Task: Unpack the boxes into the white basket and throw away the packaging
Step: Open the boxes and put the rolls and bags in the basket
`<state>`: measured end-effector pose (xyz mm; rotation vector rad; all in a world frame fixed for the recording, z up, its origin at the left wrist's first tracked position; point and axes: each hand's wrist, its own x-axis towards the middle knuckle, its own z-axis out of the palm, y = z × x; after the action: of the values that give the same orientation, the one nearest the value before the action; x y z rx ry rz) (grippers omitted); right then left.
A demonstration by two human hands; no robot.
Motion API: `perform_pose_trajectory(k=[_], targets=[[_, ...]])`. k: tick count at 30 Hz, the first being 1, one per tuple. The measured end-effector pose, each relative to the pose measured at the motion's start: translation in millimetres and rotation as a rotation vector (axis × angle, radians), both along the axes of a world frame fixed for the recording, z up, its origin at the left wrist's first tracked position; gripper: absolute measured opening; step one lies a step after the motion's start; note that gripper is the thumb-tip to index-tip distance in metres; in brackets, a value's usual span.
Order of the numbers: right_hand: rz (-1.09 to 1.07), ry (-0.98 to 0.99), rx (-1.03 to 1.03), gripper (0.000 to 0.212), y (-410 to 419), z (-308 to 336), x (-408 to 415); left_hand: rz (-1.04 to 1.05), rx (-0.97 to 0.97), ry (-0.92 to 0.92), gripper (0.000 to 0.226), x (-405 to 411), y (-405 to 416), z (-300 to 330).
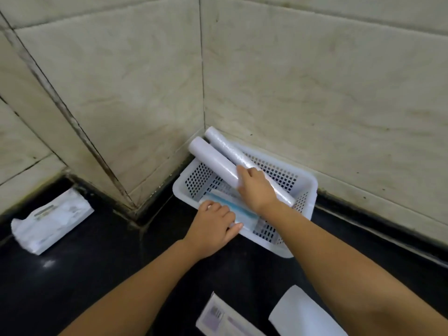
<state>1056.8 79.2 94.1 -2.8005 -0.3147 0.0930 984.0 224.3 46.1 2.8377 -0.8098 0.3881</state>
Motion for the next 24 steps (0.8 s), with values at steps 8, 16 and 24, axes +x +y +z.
perform_pose_trajectory(k=[8, 16, 24], targets=[[-0.081, 0.01, 0.005, 0.056, -32.4, 19.6, -18.1, 0.011, 0.057, 0.095, 0.045, -2.8, -0.7, 14.5], [-0.352, -0.035, 0.01, 0.051, -146.6, 56.4, -120.8, -0.149, -0.036, 0.191, 0.052, -12.6, -70.1, 64.2], [-0.728, -0.025, -0.02, 0.049, -283.6, 60.4, -282.6, -0.514, 0.032, 0.247, 0.038, -88.2, -261.1, 90.5]])
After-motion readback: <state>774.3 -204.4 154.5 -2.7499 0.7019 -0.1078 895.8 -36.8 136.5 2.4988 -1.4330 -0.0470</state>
